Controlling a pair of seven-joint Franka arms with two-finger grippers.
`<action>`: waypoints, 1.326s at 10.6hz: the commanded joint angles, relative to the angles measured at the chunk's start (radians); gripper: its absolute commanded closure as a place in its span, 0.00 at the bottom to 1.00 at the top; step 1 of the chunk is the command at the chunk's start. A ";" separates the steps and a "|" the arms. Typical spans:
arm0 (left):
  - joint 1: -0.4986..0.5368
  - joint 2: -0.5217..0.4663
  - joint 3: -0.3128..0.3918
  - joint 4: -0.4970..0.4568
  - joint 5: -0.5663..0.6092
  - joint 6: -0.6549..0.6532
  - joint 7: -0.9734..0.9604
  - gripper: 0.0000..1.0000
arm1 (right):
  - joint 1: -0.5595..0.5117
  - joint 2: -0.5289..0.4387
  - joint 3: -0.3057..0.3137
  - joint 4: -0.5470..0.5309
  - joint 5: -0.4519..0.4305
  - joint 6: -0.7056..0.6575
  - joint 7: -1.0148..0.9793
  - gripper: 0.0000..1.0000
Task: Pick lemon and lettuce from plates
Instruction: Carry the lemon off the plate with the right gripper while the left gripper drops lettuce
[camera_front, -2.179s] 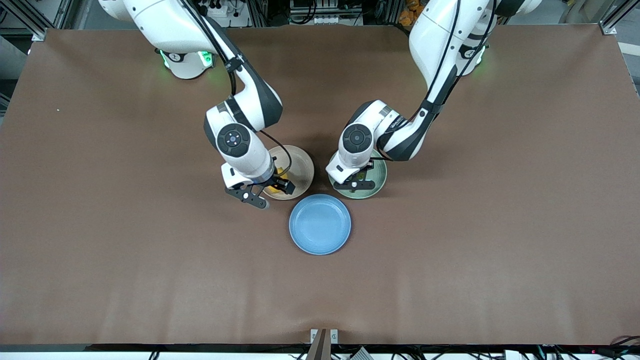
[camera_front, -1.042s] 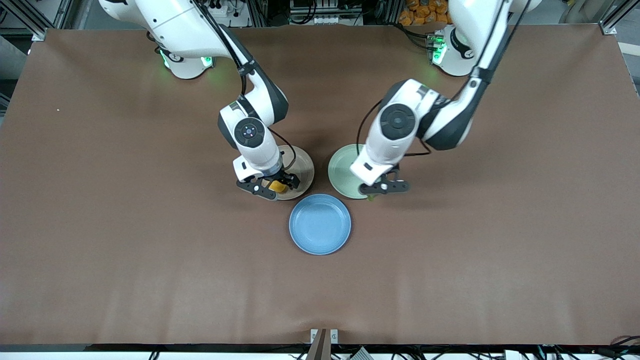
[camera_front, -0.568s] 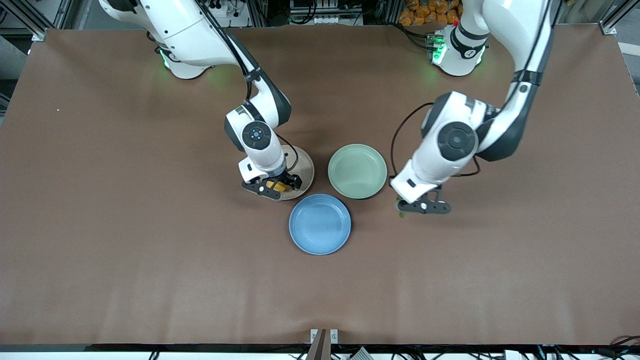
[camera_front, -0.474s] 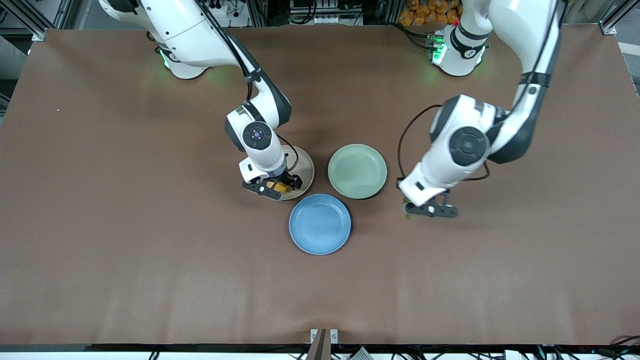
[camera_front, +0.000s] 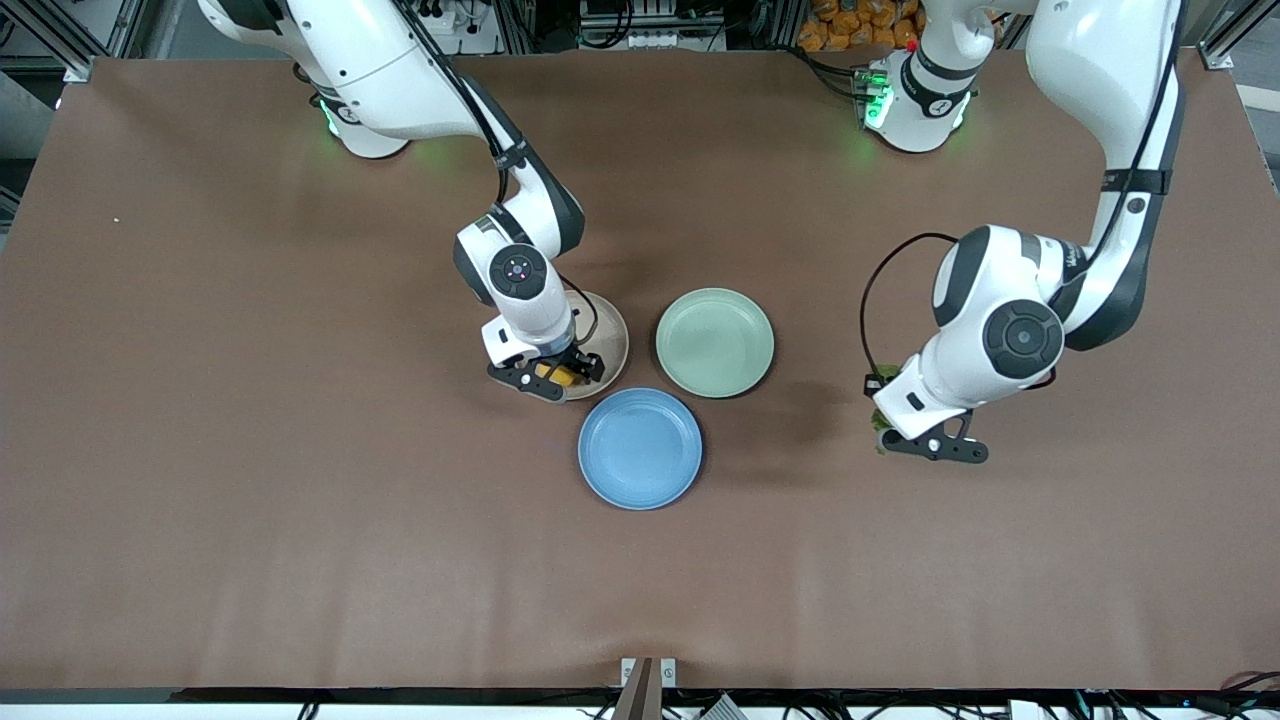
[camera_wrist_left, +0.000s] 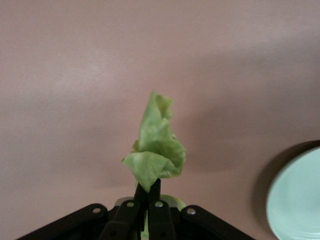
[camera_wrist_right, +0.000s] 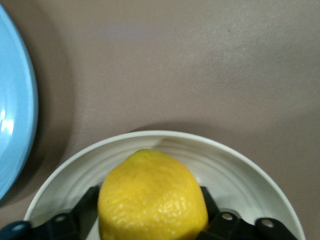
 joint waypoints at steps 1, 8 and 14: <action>0.060 0.021 -0.009 0.006 0.034 -0.010 0.056 1.00 | 0.003 0.006 -0.008 -0.001 -0.020 -0.005 0.024 0.34; 0.134 0.130 -0.009 0.006 0.115 0.078 0.051 1.00 | -0.082 -0.162 -0.006 0.012 -0.015 -0.296 -0.181 0.40; 0.139 0.147 -0.009 0.029 0.117 0.111 0.059 0.00 | -0.199 -0.322 -0.003 0.009 -0.003 -0.499 -0.433 0.40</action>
